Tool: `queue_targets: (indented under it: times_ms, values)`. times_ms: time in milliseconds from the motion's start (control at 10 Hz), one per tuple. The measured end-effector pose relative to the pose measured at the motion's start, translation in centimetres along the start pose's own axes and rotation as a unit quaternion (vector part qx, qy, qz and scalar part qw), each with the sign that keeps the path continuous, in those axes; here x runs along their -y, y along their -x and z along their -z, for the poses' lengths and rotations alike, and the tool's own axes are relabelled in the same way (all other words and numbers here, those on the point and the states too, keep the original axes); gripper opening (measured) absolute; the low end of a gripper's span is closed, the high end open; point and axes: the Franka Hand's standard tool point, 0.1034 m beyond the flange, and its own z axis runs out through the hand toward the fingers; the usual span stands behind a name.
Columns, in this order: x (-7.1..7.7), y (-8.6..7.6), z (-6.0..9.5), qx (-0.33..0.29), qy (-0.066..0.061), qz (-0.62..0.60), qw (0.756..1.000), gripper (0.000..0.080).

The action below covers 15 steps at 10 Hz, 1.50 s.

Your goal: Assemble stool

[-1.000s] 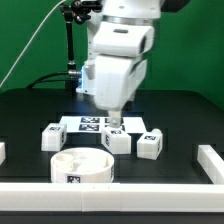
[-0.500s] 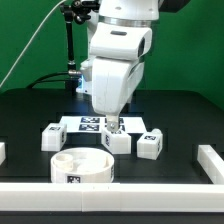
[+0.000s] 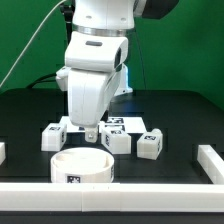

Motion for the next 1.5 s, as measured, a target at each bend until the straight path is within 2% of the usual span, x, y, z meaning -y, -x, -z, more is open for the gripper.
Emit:
queue_targets:
  times_ms: [100,200,400,600,1500]
  values:
    - [0.0,0.1,-0.1,0.0,0.0,0.006,1.0,0.065]
    - [-0.3,0.6,-0.9,-0.003,0.002,0.027,1.0,0.065]
    - [-0.3,0.3,-2.0,-0.004,-0.003,0.034,0.999,0.065]
    - [-0.5,0.2,-2.4,-0.006,0.001,0.04,0.999,0.065]
    - [0.4,0.0,-4.5,-0.005,-0.016,0.041,0.999,0.065]
